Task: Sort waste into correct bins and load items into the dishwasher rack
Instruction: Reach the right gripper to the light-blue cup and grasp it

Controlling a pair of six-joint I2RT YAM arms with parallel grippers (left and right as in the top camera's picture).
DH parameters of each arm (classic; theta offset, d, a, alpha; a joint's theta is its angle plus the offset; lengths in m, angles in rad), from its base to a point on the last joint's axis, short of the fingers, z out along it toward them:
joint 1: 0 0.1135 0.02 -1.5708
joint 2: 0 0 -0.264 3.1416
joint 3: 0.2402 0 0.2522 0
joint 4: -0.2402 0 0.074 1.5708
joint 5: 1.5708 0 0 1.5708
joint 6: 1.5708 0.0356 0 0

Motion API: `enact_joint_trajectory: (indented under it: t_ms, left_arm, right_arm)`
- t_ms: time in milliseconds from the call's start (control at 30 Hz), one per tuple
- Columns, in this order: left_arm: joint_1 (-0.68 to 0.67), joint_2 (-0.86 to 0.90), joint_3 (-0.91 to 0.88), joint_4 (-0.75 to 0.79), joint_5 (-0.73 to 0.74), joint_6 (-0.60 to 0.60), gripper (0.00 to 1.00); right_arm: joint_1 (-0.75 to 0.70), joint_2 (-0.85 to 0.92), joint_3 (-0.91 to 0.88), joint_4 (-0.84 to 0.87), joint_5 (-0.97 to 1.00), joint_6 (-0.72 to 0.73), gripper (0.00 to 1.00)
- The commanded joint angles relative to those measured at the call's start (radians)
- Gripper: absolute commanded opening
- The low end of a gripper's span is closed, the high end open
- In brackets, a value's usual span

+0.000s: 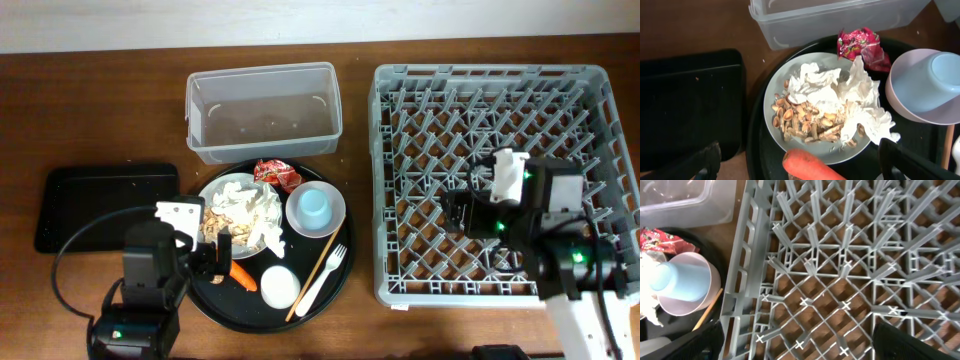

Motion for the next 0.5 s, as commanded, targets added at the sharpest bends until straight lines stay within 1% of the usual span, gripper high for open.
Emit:
enact_joint_trajectory:
  t_ms: [0,233,267,333,400,467]
  left_arm:
    - [0.006,-0.006,0.027,-0.002,0.020,-0.010,0.99]
    - [0.006,-0.006,0.027,-0.004,0.035,-0.010,0.99]
    - [0.006,-0.006,0.028,-0.002,0.061,-0.011,0.99]
    - [0.006,-0.006,0.029,-0.003,0.068,-0.011,0.99]
    - [0.006,-0.006,0.029,-0.004,0.068,-0.038,1.00]
    - [0.006,-0.006,0.029,-0.004,0.068,-0.045,0.99]
  right_arm:
    - [0.005,0.019,0.021,-0.006,-0.042,0.000,0.98]
    - [0.006,0.019,0.021,0.006,-0.058,-0.001,0.98]
    - [0.006,0.019,0.021,0.009,-0.058,-0.004,0.98]
    - [0.010,0.021,0.023,0.011,-0.058,-0.005,0.98]
    - [0.044,0.033,0.046,0.002,-0.045,-0.027,0.98]
    - [0.154,0.092,0.129,-0.014,0.004,-0.027,0.98]
